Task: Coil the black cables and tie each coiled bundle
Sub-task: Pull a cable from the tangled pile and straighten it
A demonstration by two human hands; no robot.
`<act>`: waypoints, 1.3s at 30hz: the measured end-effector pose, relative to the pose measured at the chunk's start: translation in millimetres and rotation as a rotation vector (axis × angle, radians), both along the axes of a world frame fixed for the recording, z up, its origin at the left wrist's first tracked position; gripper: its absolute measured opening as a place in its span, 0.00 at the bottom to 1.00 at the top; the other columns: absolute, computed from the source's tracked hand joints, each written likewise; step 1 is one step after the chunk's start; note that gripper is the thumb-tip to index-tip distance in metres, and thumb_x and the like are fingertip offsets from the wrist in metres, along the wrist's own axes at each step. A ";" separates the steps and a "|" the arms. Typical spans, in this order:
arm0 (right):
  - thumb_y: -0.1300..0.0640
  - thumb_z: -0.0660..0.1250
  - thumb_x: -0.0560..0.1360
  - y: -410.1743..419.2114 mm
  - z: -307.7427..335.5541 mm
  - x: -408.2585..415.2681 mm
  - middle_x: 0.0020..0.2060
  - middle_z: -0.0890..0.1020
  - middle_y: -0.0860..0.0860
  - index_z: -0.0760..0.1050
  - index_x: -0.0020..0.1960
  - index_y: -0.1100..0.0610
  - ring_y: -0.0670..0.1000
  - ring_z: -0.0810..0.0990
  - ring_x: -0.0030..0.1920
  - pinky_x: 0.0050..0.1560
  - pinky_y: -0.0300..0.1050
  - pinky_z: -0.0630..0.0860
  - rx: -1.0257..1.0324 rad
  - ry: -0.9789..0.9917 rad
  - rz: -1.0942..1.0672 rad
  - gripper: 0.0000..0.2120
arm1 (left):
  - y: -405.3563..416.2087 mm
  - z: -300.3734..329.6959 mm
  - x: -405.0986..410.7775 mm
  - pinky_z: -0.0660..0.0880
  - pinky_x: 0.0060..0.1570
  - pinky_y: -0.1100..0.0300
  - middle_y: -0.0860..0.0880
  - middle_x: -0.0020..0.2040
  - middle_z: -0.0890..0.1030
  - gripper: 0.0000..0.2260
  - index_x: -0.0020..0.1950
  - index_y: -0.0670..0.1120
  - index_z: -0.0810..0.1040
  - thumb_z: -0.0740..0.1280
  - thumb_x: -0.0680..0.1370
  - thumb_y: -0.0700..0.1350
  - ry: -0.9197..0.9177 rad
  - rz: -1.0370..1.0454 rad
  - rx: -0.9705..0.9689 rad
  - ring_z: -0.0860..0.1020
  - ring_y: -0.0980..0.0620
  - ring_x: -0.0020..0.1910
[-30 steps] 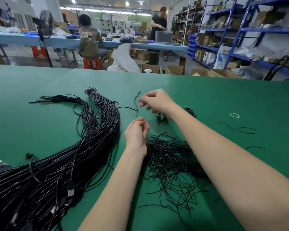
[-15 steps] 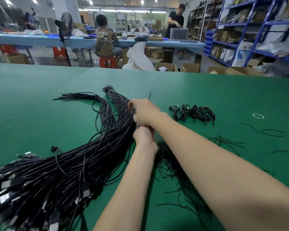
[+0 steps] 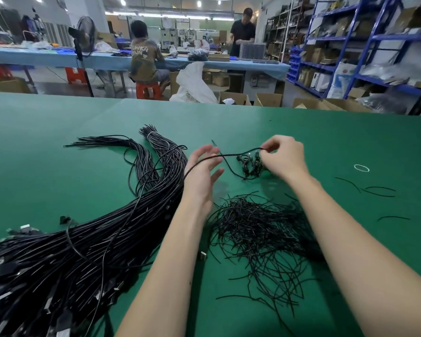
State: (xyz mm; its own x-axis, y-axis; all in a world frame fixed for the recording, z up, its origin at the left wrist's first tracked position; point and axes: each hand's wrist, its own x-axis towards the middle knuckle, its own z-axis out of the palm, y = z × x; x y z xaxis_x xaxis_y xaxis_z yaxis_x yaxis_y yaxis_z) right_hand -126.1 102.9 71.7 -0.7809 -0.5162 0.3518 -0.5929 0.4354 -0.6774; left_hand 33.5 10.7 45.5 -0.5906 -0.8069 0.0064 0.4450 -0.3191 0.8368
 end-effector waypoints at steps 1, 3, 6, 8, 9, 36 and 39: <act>0.62 0.68 0.74 10.6 -3.2 -4.7 0.40 0.83 0.47 0.84 0.47 0.54 0.43 0.79 0.41 0.50 0.37 0.72 0.000 -0.019 -0.024 0.07 | 1.6 1.8 0.9 0.79 0.48 0.59 0.49 0.52 0.84 0.12 0.54 0.45 0.77 0.66 0.77 0.30 -0.005 -0.093 -0.045 0.81 0.50 0.51; 0.62 0.69 0.74 27.6 -8.8 -12.6 0.40 0.83 0.47 0.84 0.48 0.55 0.40 0.77 0.39 0.50 0.36 0.71 0.008 -0.048 -0.064 0.07 | 6.7 5.1 1.9 0.80 0.47 0.58 0.47 0.53 0.85 0.13 0.54 0.44 0.75 0.69 0.73 0.30 0.033 -0.311 -0.043 0.82 0.48 0.51; 0.63 0.69 0.75 48.9 -10.9 -24.4 0.47 0.86 0.51 0.84 0.49 0.55 0.47 0.79 0.45 0.53 0.37 0.71 0.030 -0.108 -0.141 0.08 | 15.7 9.5 0.0 0.80 0.52 0.55 0.44 0.55 0.85 0.05 0.51 0.45 0.76 0.68 0.79 0.46 0.106 -0.466 0.080 0.82 0.46 0.53; 0.66 0.67 0.74 62.9 -7.3 -26.6 0.55 0.85 0.52 0.84 0.53 0.53 0.50 0.79 0.51 0.54 0.39 0.71 0.146 -0.143 -0.130 0.13 | 18.3 7.6 -5.7 0.78 0.52 0.54 0.45 0.50 0.86 0.16 0.46 0.45 0.77 0.57 0.84 0.54 0.071 -0.398 0.123 0.82 0.45 0.53; 0.67 0.65 0.74 67.8 -4.1 -24.6 0.57 0.84 0.51 0.83 0.56 0.51 0.51 0.78 0.54 0.55 0.39 0.70 0.217 -0.123 -0.090 0.17 | 19.7 6.2 -8.6 0.78 0.52 0.54 0.46 0.48 0.86 0.20 0.44 0.45 0.76 0.53 0.85 0.54 0.052 -0.367 0.125 0.81 0.45 0.54; 0.23 0.68 0.63 67.5 -17.1 22.7 0.30 0.83 0.47 0.83 0.38 0.50 0.44 0.77 0.32 0.41 0.45 0.77 0.371 -0.069 0.579 0.29 | 31.3 12.7 -6.1 0.83 0.41 0.56 0.40 0.42 0.86 0.41 0.41 0.40 0.85 0.42 0.82 0.67 0.147 -0.777 -0.020 0.86 0.42 0.45; 0.32 0.65 0.62 56.9 4.5 5.2 0.28 0.77 0.45 0.78 0.35 0.52 0.48 0.71 0.32 0.39 0.49 0.76 0.505 0.111 0.602 0.23 | 30.1 15.5 -2.6 0.84 0.41 0.55 0.38 0.45 0.85 0.44 0.43 0.38 0.85 0.40 0.79 0.70 0.008 -0.933 -0.105 0.86 0.41 0.46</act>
State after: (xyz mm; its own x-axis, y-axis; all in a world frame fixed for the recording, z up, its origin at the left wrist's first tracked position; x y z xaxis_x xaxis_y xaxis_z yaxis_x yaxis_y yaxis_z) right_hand -120.9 159.7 76.3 -0.2907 -0.9566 0.0219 -0.8769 0.2572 -0.4062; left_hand 31.0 40.9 61.1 -0.9983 -0.0025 0.0588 0.0530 -0.4730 0.8795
